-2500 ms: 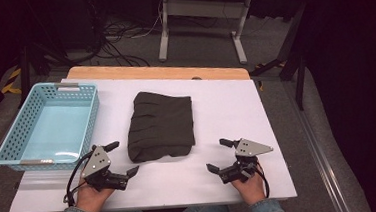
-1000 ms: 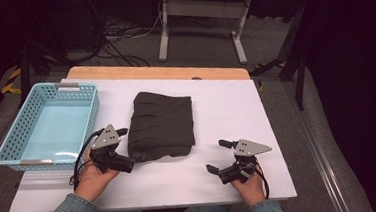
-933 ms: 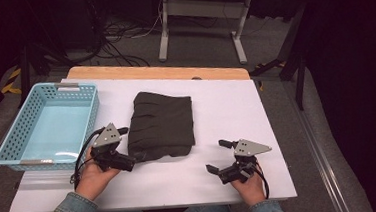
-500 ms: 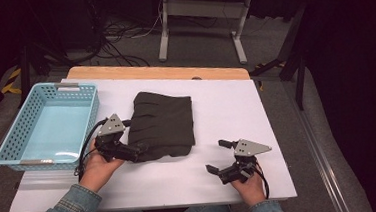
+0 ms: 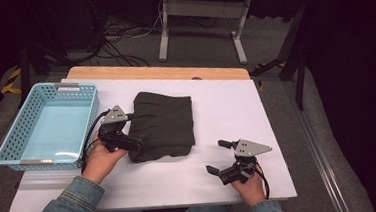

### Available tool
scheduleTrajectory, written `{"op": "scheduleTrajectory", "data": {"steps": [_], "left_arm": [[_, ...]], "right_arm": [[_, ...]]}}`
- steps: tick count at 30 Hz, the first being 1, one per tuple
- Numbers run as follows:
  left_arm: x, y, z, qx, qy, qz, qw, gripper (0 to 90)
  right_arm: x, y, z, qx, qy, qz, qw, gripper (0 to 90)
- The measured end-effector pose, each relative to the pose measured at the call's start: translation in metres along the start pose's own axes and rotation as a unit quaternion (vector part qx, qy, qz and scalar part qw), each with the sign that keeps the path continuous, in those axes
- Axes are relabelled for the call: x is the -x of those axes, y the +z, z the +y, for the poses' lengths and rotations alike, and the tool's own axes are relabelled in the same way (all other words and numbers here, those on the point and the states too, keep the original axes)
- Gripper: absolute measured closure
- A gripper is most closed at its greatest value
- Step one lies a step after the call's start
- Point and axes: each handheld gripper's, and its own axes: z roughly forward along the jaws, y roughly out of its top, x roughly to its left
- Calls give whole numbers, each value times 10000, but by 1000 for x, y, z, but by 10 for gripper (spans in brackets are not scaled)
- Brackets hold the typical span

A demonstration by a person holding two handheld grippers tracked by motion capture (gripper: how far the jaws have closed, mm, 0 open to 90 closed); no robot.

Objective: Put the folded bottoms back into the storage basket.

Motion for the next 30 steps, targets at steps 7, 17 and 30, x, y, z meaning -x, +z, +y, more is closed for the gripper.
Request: {"op": "scheduleTrajectory", "data": {"steps": [7, 17, 30], "left_arm": [[-8, 7, 7, -32, -74, 54, 10000, 22], [-19, 20, 12, -184, -215, 112, 9995, 21], [-42, 36, 11, -61, -789, 230, 9966, 21]], "right_arm": [[0, -1, 0, 32, -4, 62, 10000, 4], [0, -1, 0, 44, -2, 79, 10000, 4], [0, -1, 0, 51, -19, 96, 9999, 4]]}}
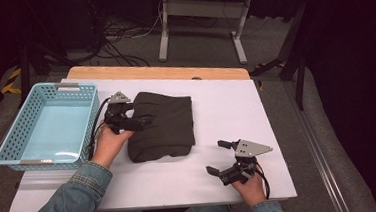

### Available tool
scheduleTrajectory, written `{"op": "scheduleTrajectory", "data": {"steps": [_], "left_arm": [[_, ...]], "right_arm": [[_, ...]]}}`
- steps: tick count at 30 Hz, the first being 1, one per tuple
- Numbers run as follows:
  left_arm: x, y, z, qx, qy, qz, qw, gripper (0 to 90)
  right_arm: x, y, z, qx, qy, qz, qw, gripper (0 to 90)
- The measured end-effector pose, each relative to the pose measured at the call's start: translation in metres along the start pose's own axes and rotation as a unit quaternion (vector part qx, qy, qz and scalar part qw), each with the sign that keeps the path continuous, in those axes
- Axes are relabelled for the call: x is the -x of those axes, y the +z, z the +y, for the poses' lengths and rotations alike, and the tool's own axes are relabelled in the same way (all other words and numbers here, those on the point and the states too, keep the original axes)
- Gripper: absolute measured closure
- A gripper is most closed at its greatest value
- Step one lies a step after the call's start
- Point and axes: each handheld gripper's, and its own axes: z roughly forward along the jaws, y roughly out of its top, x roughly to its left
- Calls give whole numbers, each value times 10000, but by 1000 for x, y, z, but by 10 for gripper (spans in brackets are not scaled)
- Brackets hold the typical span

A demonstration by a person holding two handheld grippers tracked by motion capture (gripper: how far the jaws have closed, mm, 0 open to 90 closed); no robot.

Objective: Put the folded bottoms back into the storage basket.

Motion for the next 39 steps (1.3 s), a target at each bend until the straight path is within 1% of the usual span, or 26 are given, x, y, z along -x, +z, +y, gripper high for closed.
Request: {"op": "scheduleTrajectory", "data": {"steps": [2, 4, 5, 9, 10, 12, 15, 16, 17, 19, 20, 22, 23, 24, 25, 26, 27, 30, 31, 32, 33, 34, 35, 36, 37, 39], "left_arm": [[-3, 2, 0, -33, -69, 13, 10000, 22], [-4, 5, 0, -91, -37, 121, 9999, 22], [-5, 8, -1, -144, -54, 173, 9997, 22], [-7, 13, -3, -218, -87, 225, 9995, 22], [-8, 16, -3, -288, -103, 248, 9992, 22], [-9, 18, -4, -332, -110, 258, 9991, 22], [-11, 23, -4, -512, -129, 347, 9980, 21], [-12, 26, -5, -615, -193, 363, 9973, 20], [-12, 26, -5, -615, -193, 363, 9973, 20], [-14, 29, -5, -710, -214, 403, 9964, 20], [-15, 30, -5, -766, -260, 397, 9959, 20], [-16, 33, -5, -802, -262, 410, 9956, 20], [-17, 36, -6, -933, -231, 416, 9945, 20], [-17, 37, -6, -986, -247, 397, 9940, 18], [-17, 37, -6, -986, -247, 397, 9940, 16], [-17, 40, -6, -1062, -248, 407, 9932, 16], [-17, 40, -6, -1062, -248, 407, 9932, 16], [-18, 44, -6, -1155, -316, 426, 9919, 17], [-17, 46, -7, -1211, -383, 419, 9910, 17], [-18, 48, -7, -1268, -402, 424, 9902, 14], [-19, 49, -7, -1296, -469, 401, 9896, 13], [-20, 50, -7, -1326, -491, 405, 9891, 12], [-22, 51, -7, -1354, -602, 342, 9884, 11], [-23, 52, -8, -1367, -661, 292, 9880, 11], [-24, 51, -7, -1391, -689, 284, 9875, 14], [-25, 53, -7, -1414, -759, 186, 9869, 30]], "right_arm": [[0, 0, 0, 1, 0, 2, 10000, 4], [0, 0, 0, 1, -6, 13, 10000, 4], [0, 0, 0, 0, -7, 15, 10000, 4], [0, 0, 0, -1, -12, 18, 10000, 4], [0, 0, 0, -4, -11, 20, 10000, 4], [0, 0, 0, -10, -20, 16, 10000, 4], [0, 0, 0, -11, -31, 16, 10000, 4], [0, 0, 0, -11, -30, 21, 10000, 4], [0, 0, 0, -11, -30, 21, 10000, 4], [0, 0, 0, -7, -31, 23, 10000, 4], [0, 0, 0, -3, -29, 26, 10000, 4], [0, 0, 0, -3, -26, 30, 10000, 4], [0, 0, 0, -3, -31, 30, 10000, 4], [0, 0, 0, -8, -33, 23, 10000, 4], [0, 0, 0, -8, -33, 23, 10000, 4], [-1, 0, 0, 14, -42, 21, 10000, 4], [-1, 0, 0, 14, -42, 21, 10000, 4], [-1, 0, 0, 12, -43, 30, 10000, 4], [-1, 0, 0, 16, -42, 33, 10000, 4], [-1, 0, 0, 7, -50, 33, 10000, 4], [-1, 0, 0, 3, -51, 33, 10000, 4], [-1, 0, 0, 5, -49, 36, 10000, 4], [-1, 0, 0, 9, -49, 39, 10000, 4], [-1, 0, 0, 11, -48, 41, 10000, 4], [-1, 0, 0, 7, -48, 44, 10000, 4], [-1, 1, 0, 7, -59, 49, 10000, 4]]}}
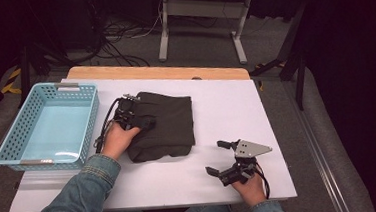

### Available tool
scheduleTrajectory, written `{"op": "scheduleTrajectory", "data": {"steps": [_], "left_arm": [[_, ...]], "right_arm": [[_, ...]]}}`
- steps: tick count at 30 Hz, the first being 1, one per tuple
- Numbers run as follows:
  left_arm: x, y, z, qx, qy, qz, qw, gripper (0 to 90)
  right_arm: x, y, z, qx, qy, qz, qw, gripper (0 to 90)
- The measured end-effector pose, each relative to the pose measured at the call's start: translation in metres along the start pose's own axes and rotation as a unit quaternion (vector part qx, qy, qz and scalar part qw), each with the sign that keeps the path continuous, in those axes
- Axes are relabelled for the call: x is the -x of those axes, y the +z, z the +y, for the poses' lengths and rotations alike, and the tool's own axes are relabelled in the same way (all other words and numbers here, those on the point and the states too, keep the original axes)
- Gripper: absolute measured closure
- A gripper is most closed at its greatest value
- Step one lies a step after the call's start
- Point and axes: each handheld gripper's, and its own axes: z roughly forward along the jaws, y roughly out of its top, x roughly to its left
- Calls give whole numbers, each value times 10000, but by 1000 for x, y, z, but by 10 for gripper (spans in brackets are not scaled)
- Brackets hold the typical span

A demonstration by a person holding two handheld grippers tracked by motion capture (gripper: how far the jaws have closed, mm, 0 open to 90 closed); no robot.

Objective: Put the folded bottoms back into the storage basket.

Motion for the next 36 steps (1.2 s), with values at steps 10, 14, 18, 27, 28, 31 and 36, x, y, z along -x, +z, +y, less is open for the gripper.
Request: {"op": "scheduleTrajectory", "data": {"steps": [10, 14, 18, 27, 28, 31, 36], "left_arm": [[-5, 10, -1, -116, -309, -237, 9992, 13], [-5, 10, 1, -207, -280, -240, 9991, 5], [-3, 10, 2, -245, -297, -308, 9988, 25], [3, 10, 2, -290, -416, -572, 9971, 222], [3, 10, 2, -305, -402, -581, 9970, 239], [5, 10, 2, -324, -455, -637, 9964, 296], [7, 9, 2, -346, -429, -747, 9957, 573]], "right_arm": [[0, 0, 0, 2, -16, -3, 10000, 4], [0, 0, 0, -1, -15, -5, 10000, 4], [0, 0, 0, -5, -12, -3, 10000, 4], [1, -1, 0, 20, 20, -21, 10000, 4], [1, -1, 0, 20, 22, -24, 10000, 4], [1, 0, 0, 6, 16, -19, 10000, 4], [1, -1, 0, 16, 30, -55, 10000, 4]]}}
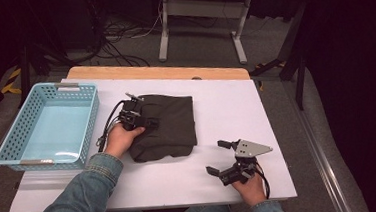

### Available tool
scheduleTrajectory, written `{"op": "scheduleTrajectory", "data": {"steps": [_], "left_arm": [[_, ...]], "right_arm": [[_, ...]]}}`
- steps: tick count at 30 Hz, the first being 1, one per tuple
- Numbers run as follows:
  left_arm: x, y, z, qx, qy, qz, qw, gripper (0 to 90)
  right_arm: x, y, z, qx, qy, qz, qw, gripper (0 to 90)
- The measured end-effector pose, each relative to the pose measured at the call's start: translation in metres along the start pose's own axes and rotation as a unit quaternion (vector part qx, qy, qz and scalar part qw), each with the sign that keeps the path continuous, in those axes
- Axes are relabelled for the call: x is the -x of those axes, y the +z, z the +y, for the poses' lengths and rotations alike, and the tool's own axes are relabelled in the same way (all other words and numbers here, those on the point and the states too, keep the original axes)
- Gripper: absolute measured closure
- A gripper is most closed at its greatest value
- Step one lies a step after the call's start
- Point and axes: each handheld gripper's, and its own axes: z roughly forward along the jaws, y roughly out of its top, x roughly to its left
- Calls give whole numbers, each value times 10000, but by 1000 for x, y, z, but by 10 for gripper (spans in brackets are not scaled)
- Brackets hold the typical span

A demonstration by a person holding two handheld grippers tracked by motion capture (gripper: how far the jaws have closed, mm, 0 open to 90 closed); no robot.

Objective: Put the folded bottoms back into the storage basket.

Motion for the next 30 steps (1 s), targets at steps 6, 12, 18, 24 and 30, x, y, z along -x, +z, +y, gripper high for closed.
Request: {"op": "scheduleTrajectory", "data": {"steps": [6, 12, 18, 24, 30], "left_arm": [[9, -1, 0, 21, 273, 292, 9992, 624], [14, -3, 0, 56, 440, 433, 9981, 636], [18, -7, 1, 171, 553, 490, 9971, 650], [22, -18, 5, 271, 680, 455, 9963, 654], [32, -33, 12, 420, 900, 485, 9939, 657]], "right_arm": [[0, 0, 0, 4, 16, -21, 10000, 4], [0, -1, 0, 6, 16, -25, 10000, 4], [0, -1, 0, 23, 24, -11, 10000, 4], [0, -1, 0, 31, 17, 2, 10000, 4], [0, -1, 0, 32, 14, -7, 10000, 4]]}}
